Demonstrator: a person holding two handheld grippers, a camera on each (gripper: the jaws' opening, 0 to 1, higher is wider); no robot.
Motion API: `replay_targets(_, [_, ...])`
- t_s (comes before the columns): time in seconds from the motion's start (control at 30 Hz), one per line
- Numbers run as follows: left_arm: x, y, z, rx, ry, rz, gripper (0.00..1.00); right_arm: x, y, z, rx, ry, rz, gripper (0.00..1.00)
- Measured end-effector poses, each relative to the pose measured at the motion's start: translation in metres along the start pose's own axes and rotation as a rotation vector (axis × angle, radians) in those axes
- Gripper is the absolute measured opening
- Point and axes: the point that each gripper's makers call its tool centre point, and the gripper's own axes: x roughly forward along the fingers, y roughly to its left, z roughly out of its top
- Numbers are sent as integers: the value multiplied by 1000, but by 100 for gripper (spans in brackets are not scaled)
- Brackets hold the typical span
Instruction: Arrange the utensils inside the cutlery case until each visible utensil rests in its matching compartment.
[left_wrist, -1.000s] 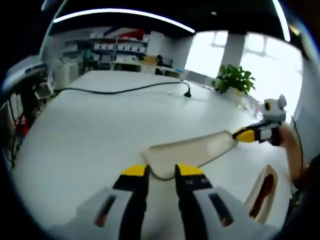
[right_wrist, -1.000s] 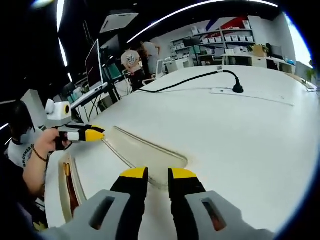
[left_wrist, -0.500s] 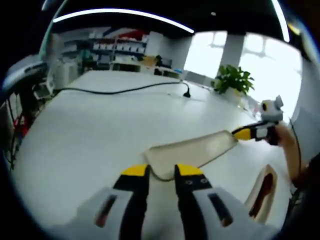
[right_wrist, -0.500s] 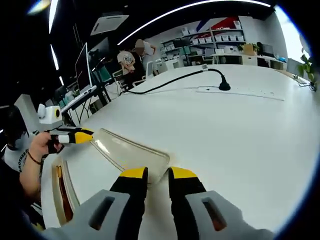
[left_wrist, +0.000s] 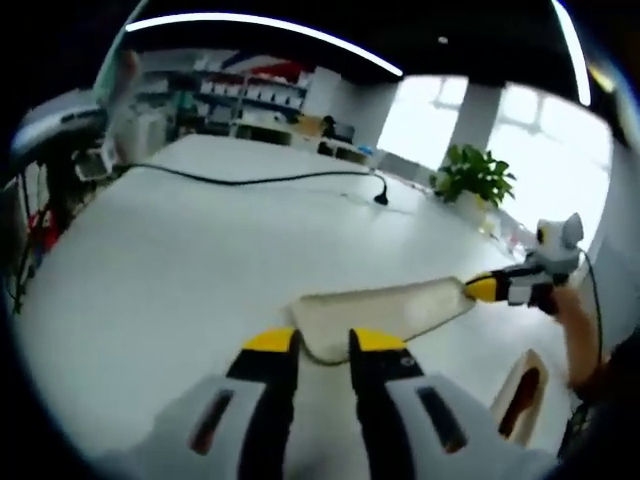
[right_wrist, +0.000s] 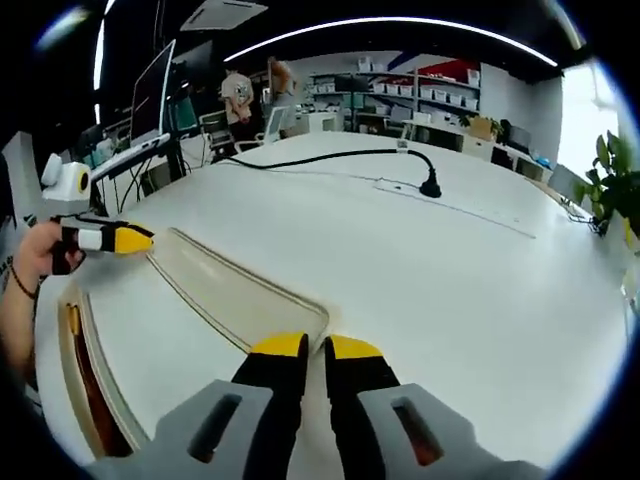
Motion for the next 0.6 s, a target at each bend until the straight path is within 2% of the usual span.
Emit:
replay_targets(0.07, [-4, -1, 0, -18, -7, -14, 21, 0, 1, 0, 6, -6, 3, 5])
replay_targets(0.1, [-5, -2, 4, -67, -34, -28, 21, 0, 2, 0, 8, -8, 1, 5])
replay_targets(0.17, [-7, -2, 6, -116, -44, -49, 21, -1, 3, -1, 0, -12, -10, 5])
replay_targets(0.3, [-15, -6, 18, -248, -106, -112, 21, 1, 3, 0, -22, -13, -21, 5])
replay_targets(0.4, [-17, -2, 15, -364, -78, -118, 18, 1, 3, 1, -16, -24, -11, 5])
replay_targets(0.43, [-15, -10, 18, -402, -91, -188, 16, 1, 7, 1, -20, -36, 17, 4])
replay_targets(0.5, [-18, -27, 23, -534, -112, -314, 15, 1, 11, 0, -13, -39, 32, 4])
replay_targets(0.53, [-18, -26, 27, -564, -140, -331, 14, 0, 14, -1, -26, -36, 46, 4])
replay_targets(0.6, [-17, -25, 24, -545, -129, -315, 14, 1, 15, 0, -33, -35, 53, 4])
